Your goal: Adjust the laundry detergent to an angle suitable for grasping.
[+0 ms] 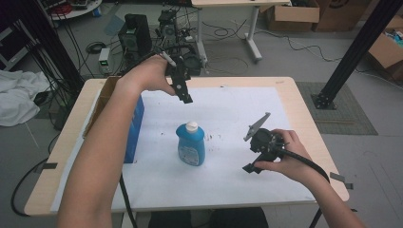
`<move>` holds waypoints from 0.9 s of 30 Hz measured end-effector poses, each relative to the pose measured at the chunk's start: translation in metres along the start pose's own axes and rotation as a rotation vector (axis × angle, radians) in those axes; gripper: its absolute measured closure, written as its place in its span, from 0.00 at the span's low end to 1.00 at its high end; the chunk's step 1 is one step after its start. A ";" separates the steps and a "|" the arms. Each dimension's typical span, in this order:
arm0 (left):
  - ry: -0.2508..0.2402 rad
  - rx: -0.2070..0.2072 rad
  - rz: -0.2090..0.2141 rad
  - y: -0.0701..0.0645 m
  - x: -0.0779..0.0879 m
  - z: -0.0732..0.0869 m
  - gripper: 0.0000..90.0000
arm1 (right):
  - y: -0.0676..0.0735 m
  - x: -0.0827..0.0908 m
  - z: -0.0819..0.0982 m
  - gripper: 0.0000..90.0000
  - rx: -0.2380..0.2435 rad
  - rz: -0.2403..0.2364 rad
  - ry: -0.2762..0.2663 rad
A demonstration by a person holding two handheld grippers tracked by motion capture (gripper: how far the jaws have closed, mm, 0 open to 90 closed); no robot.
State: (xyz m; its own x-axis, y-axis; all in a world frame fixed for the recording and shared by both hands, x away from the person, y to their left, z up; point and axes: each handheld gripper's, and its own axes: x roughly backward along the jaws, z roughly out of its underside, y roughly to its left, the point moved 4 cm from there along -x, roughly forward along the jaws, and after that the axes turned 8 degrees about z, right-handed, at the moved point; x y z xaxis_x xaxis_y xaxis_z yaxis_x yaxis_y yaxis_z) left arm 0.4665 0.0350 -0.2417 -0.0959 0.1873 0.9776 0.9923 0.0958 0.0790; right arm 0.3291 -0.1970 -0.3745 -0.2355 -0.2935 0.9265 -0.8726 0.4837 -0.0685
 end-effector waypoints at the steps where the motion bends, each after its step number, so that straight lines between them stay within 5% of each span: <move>1: 0.000 0.000 0.000 0.000 0.000 0.000 0.17 | 0.000 0.000 0.000 0.24 0.000 0.000 0.000; 14: 0.002 0.003 0.003 -0.002 0.001 0.001 0.17 | 0.001 0.021 -0.017 0.22 -0.019 -0.002 -0.120; 27: 0.000 0.005 0.010 -0.004 0.003 0.002 0.17 | 0.012 0.030 -0.061 0.22 0.050 -0.001 -0.147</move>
State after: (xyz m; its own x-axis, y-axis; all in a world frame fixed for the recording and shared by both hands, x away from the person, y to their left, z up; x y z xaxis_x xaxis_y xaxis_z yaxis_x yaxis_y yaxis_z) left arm 0.4622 0.0369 -0.2396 -0.0863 0.1883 0.9783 0.9927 0.0990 0.0686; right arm 0.3375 -0.1497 -0.3245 -0.2914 -0.4131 0.8628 -0.8921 0.4429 -0.0892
